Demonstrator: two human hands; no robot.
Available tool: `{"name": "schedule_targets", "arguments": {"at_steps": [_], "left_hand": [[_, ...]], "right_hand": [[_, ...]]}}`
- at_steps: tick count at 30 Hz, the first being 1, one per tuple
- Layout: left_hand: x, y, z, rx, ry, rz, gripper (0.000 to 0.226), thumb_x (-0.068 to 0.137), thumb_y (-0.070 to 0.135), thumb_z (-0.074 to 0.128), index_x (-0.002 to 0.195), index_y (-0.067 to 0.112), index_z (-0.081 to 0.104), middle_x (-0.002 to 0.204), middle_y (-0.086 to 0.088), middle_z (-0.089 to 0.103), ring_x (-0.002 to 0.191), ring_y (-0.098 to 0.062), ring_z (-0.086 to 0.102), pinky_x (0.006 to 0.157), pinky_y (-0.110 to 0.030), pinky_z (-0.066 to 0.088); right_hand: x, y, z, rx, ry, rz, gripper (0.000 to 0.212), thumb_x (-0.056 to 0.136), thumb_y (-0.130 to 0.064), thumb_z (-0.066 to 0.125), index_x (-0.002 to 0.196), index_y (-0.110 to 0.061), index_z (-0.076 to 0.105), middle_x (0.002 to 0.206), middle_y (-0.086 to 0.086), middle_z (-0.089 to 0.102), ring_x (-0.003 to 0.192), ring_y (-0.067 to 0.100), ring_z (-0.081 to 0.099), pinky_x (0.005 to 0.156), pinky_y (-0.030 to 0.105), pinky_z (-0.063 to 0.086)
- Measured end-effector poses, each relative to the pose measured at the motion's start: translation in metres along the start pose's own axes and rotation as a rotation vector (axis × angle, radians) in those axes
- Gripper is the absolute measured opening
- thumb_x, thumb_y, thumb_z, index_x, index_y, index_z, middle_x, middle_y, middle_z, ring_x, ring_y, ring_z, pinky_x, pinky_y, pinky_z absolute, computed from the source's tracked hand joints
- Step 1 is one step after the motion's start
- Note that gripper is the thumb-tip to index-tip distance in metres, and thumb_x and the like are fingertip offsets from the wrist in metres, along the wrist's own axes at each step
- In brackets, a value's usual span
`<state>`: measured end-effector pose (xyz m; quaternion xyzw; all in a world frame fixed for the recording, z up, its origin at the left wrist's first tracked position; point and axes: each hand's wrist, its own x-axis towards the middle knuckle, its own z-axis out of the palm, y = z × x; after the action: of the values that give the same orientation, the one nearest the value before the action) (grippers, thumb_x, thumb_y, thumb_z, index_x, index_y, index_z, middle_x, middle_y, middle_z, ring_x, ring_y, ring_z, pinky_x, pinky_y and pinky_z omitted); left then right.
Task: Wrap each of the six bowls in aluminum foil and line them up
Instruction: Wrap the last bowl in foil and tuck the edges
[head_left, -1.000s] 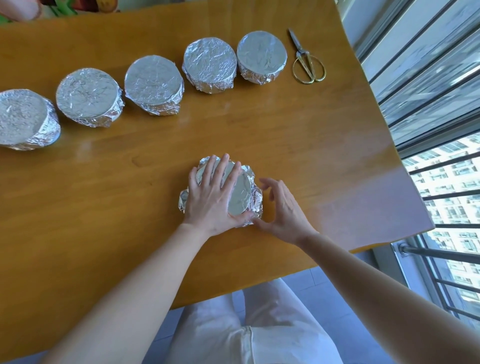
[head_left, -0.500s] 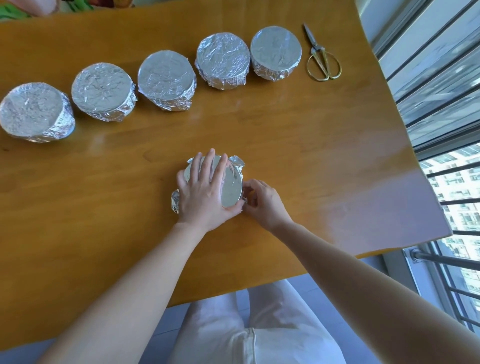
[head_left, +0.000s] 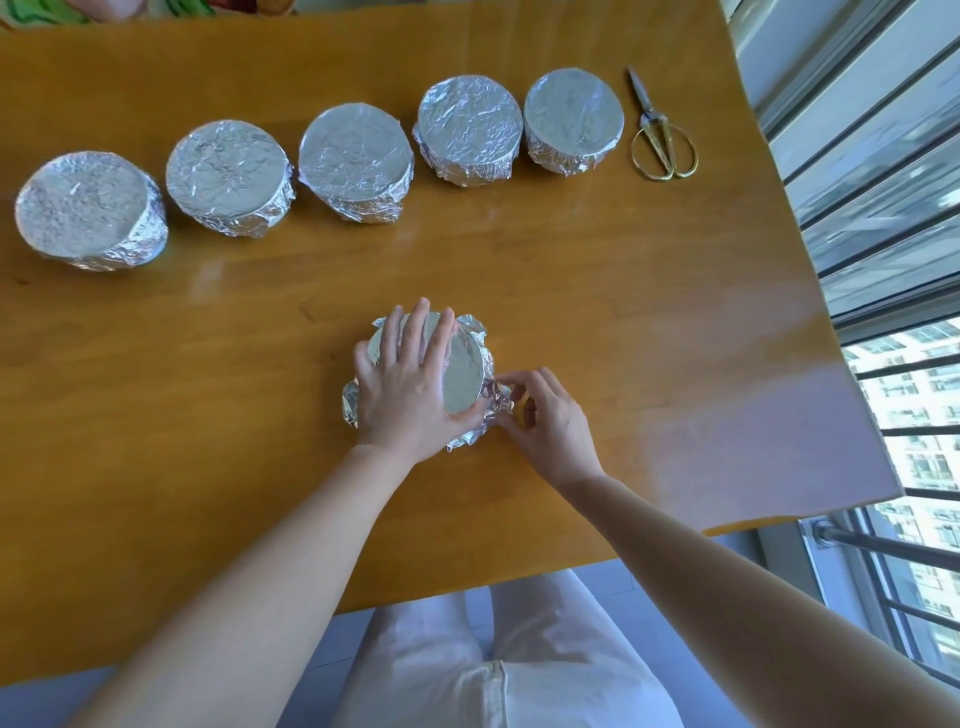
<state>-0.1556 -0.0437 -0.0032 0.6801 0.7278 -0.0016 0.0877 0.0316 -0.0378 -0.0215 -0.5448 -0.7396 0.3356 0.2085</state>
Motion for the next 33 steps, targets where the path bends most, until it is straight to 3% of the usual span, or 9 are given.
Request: {"name": "schedule_targets", "arguments": {"at_steps": [2,5,8,11,16,21,24,27,33], "left_hand": [[0.0,0.0,0.0,-0.001,-0.008,-0.003,0.104,0.071,0.081,0.031,0.156,0.024,0.021,0.163,-0.006,0.021,0.15,-0.031,0.018,0.105,-0.057,0.026],[-0.001,0.001,-0.001,-0.005,-0.011,-0.005,0.104,0.07,0.081,0.03,0.156,0.024,0.02,0.163,-0.006,0.02,0.15,-0.031,0.018,0.106,-0.057,0.025],[-0.001,0.001,-0.001,-0.007,-0.011,-0.01,0.105,0.069,0.082,0.03,0.156,0.025,0.019,0.164,-0.006,0.019,0.15,-0.03,0.017,0.107,-0.057,0.025],[-0.001,0.001,-0.001,-0.006,-0.012,-0.012,0.105,0.069,0.082,0.029,0.156,0.024,0.019,0.164,-0.006,0.018,0.15,-0.03,0.016,0.107,-0.057,0.024],[-0.001,0.0,0.002,0.015,-0.001,-0.011,0.102,0.073,0.081,0.037,0.156,0.024,0.019,0.163,-0.006,0.019,0.15,-0.031,0.017,0.106,-0.057,0.026],[-0.001,0.0,0.003,0.011,-0.007,-0.009,0.102,0.073,0.08,0.039,0.157,0.025,0.017,0.164,-0.006,0.017,0.15,-0.031,0.016,0.107,-0.057,0.025],[-0.001,0.0,0.002,0.009,-0.002,-0.01,0.101,0.073,0.078,0.038,0.156,0.025,0.018,0.164,-0.006,0.018,0.15,-0.031,0.017,0.107,-0.058,0.025],[-0.001,0.001,0.001,0.004,0.002,-0.013,0.1,0.074,0.077,0.039,0.156,0.025,0.019,0.164,-0.006,0.018,0.15,-0.031,0.017,0.107,-0.058,0.024],[-0.001,0.002,0.0,0.006,0.007,-0.023,0.099,0.074,0.077,0.037,0.156,0.024,0.021,0.163,-0.006,0.02,0.149,-0.031,0.019,0.106,-0.057,0.025]], "right_hand": [[0.002,-0.004,0.005,0.03,-0.03,0.011,0.034,0.081,-0.017,0.075,0.114,-0.022,0.067,0.092,-0.012,0.053,0.062,0.008,0.052,0.061,0.024,0.048],[0.01,-0.007,0.012,0.082,-0.027,0.049,0.024,0.08,-0.006,0.071,0.103,-0.014,0.073,0.088,-0.007,0.058,0.061,0.006,0.053,0.063,0.029,0.049],[0.019,-0.008,0.015,0.156,-0.016,0.106,0.021,0.078,0.004,0.068,0.089,-0.011,0.076,0.082,-0.002,0.063,0.06,0.0,0.051,0.062,0.018,0.042],[0.023,-0.007,0.01,0.243,-0.049,0.172,0.021,0.081,0.005,0.068,0.085,-0.014,0.077,0.078,-0.009,0.063,0.06,0.003,0.055,0.059,0.01,0.042],[0.025,-0.013,0.006,0.406,-0.125,0.275,0.023,0.086,0.007,0.06,0.084,-0.014,0.068,0.066,-0.004,0.067,0.053,0.002,0.061,0.056,0.016,0.051],[0.018,-0.014,0.011,0.552,-0.145,0.33,0.025,0.082,0.008,0.063,0.095,-0.013,0.061,0.083,0.001,0.069,0.074,0.006,0.068,0.072,0.019,0.054],[0.01,-0.009,0.013,0.67,-0.19,0.345,0.028,0.081,0.007,0.069,0.103,-0.008,0.06,0.1,0.013,0.07,0.091,0.017,0.07,0.083,0.025,0.056],[0.005,-0.007,0.014,0.729,-0.235,0.355,0.044,0.074,0.004,0.079,0.111,-0.001,0.057,0.109,0.02,0.068,0.101,0.027,0.069,0.089,0.033,0.057],[0.011,-0.018,0.02,0.508,-0.131,0.311,0.03,0.074,0.006,0.078,0.093,-0.005,0.057,0.086,0.002,0.067,0.072,-0.003,0.063,0.069,0.013,0.051]]}}
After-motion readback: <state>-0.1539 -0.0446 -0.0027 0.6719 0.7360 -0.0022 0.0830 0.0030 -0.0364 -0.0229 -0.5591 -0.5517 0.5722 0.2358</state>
